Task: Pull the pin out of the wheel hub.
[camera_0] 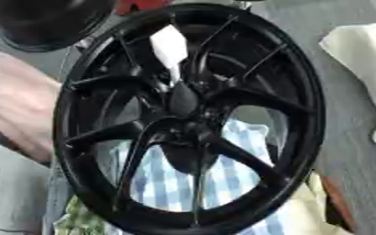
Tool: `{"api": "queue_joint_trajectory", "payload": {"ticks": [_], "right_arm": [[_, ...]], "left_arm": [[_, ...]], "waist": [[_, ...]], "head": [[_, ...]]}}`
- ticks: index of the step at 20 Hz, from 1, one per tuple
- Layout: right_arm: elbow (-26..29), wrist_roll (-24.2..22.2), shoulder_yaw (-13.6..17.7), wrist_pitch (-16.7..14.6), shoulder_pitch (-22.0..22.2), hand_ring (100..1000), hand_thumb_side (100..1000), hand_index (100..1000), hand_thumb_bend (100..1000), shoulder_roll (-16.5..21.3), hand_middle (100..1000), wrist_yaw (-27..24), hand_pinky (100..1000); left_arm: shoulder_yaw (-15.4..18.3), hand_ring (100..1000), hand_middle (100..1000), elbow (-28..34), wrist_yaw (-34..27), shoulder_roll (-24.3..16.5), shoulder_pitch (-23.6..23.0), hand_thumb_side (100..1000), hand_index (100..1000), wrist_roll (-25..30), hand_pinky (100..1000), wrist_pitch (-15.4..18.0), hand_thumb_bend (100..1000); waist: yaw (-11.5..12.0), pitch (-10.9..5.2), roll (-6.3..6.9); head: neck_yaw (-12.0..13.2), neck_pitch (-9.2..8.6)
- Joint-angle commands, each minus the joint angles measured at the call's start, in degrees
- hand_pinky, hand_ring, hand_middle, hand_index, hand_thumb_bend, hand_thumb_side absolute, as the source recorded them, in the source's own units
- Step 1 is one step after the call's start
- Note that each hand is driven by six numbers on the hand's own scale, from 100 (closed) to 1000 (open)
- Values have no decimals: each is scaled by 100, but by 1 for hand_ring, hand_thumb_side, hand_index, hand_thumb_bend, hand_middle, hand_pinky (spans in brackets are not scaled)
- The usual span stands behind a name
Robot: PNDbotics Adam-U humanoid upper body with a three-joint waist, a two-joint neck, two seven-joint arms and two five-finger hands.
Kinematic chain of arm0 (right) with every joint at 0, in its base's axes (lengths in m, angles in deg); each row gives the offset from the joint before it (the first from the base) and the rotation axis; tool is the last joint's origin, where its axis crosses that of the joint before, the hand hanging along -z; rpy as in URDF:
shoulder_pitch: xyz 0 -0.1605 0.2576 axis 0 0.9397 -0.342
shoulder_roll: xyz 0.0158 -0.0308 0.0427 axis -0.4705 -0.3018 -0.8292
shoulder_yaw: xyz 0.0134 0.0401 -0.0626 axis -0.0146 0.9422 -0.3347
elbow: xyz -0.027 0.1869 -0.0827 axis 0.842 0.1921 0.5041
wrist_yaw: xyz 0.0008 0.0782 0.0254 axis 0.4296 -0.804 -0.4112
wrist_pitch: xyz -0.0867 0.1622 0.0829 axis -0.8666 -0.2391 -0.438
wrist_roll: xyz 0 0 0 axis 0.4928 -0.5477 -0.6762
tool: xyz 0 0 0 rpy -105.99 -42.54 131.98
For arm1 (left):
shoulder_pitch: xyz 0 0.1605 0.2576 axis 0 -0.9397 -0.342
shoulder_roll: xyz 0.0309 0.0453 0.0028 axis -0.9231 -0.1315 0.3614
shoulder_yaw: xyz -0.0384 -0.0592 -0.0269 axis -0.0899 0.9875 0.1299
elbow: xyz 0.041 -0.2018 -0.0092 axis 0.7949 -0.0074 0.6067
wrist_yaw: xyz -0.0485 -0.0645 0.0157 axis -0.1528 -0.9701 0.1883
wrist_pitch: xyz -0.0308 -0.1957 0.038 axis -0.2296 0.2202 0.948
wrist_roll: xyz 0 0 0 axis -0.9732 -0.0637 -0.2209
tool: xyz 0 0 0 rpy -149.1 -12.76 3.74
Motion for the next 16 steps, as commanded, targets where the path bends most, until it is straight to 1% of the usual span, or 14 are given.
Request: {"api": "queue_joint_trajectory", "payload": {"ticks": [1,8,11,14,16], "right_arm": [[100,8,80,-46,-30,777,638,774,100,134,670,22,920],[100,28,78,-55,-30,777,638,774,100,129,669,70,920],[100,35,72,-47,-25,777,639,773,100,123,669,81,920],[100,36,65,-38,-27,777,641,773,100,120,669,81,920],[100,36,61,-29,-28,777,641,774,100,118,669,79,921]], "left_arm": [[124,813,746,79,-47,-254,41,602,869,-102,856,15,165],[154,805,731,122,-94,-298,-14,603,856,-130,852,26,156],[134,796,711,133,-67,-321,-49,607,856,-66,838,-44,163],[83,801,717,220,57,-356,-88,588,858,183,841,-76,165],[27,812,732,280,216,-403,-135,603,868,484,842,-91,202]], "waist": [[-6,-68,-26],[0,-24,-16],[7,-22,-17],[17,-26,-14],[21,-31,-11]], "head": [[-11,-80],[-7,-87],[-8,-75],[-9,-66],[-11,-70]]}}
